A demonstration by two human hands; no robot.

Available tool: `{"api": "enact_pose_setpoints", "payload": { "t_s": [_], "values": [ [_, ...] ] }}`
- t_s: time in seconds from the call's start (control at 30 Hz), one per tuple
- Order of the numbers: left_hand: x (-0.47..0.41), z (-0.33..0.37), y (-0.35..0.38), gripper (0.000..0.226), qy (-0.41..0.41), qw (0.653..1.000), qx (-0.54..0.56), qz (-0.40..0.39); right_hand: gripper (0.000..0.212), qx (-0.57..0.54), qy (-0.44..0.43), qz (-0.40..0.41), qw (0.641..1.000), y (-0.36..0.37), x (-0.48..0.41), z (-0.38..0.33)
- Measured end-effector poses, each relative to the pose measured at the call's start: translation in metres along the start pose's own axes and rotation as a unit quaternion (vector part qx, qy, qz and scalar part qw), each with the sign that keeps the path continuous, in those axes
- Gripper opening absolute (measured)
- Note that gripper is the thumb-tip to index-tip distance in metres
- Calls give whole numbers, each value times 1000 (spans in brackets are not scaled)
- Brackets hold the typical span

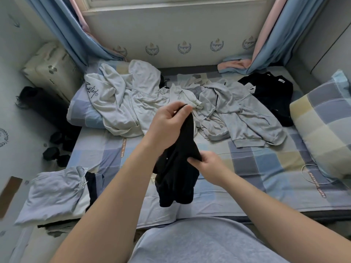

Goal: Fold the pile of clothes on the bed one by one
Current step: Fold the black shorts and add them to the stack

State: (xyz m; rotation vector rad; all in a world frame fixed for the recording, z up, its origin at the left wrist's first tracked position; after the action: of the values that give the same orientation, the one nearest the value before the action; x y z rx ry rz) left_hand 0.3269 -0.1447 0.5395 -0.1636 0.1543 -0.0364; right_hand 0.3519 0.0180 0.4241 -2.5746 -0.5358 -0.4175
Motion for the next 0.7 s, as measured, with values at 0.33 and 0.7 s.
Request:
{"api": "enact_pose_setpoints", "payload": {
  "t_s": [0.33, 0.7],
  "values": [
    [0, -35, -73, 14, -86, 962, -173, 194, 38, -23, -44, 78, 996, -52, 5, -11],
    [32, -49, 21, 19, -93, 980, 18, -176, 17, -19, -156, 30, 987, -78, 19, -84]
  ]
}}
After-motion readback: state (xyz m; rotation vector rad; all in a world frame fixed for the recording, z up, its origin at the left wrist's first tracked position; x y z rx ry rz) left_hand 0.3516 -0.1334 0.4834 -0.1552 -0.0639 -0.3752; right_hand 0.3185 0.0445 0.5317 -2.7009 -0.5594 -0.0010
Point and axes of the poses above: each hand's wrist, its own x-axis away from the middle knuckle, its own y-axis out of the palm, z = x × y, the point moved 1 cm from there along -x, towards the middle knuckle, and after that the axes turned 6 degrees about y, right-handed, at the moved point
